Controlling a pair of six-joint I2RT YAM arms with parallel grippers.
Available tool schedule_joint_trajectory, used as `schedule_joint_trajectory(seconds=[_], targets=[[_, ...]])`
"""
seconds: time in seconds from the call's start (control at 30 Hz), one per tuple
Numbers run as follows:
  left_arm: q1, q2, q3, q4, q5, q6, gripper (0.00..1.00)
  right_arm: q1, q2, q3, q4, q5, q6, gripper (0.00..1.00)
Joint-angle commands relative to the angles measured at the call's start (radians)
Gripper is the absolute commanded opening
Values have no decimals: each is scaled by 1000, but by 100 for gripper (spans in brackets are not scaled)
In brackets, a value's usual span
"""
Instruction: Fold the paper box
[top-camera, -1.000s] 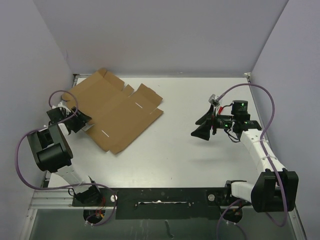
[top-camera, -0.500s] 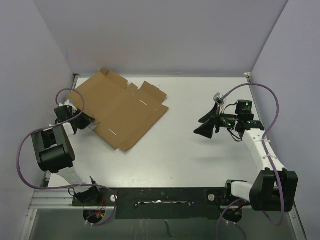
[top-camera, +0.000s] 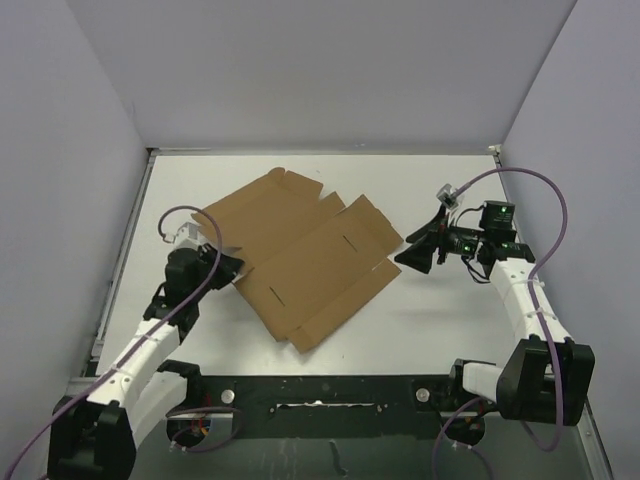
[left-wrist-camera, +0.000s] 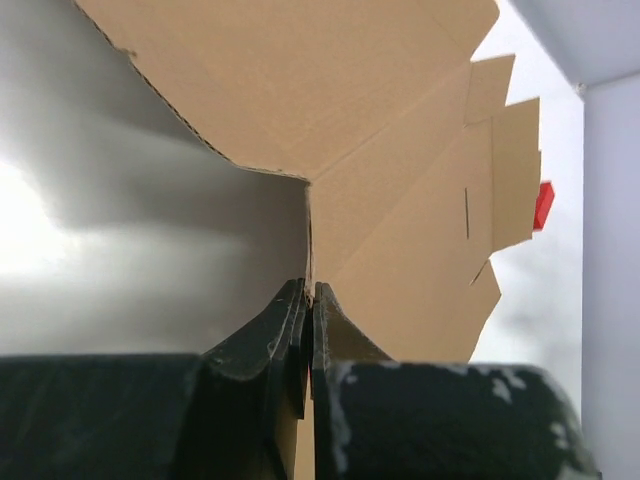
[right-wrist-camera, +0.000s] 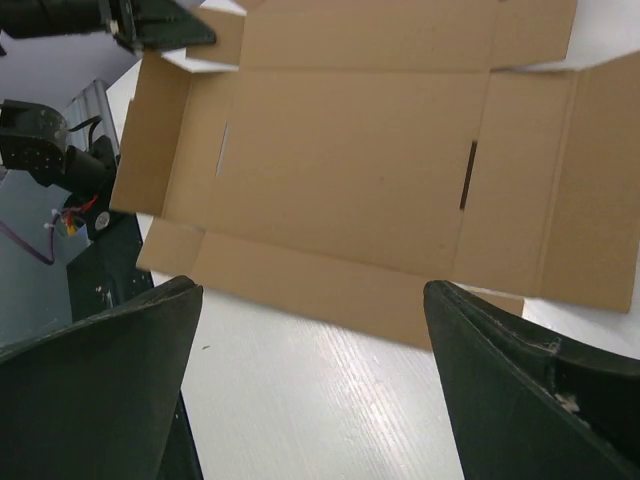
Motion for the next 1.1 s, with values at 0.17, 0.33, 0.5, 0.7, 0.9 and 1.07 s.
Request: schedule_joint_trajectory(seconds=[0.17, 0.33, 0.5, 0.7, 0.9, 1.07], targets=[[-381, 4, 5, -180, -402, -341, 0, -39, 6, -5, 49, 6, -2, 98], [-503, 117, 99, -297, -384, -368, 19, -46, 28, -8, 34, 11, -33, 98], [-515, 50, 112, -413, -404, -268, 61, -46, 41, -5, 17, -4, -74, 98], [-390, -135, 107, -464, -329, -140, 98, -48, 41, -5, 9, -14, -98, 98], [-39, -129, 131, -400, 34, -2, 98, -58, 41, 2, -5, -27, -111, 98], [206, 48, 120, -207, 336, -14, 90, -85, 49, -12, 48, -45, -37, 98]])
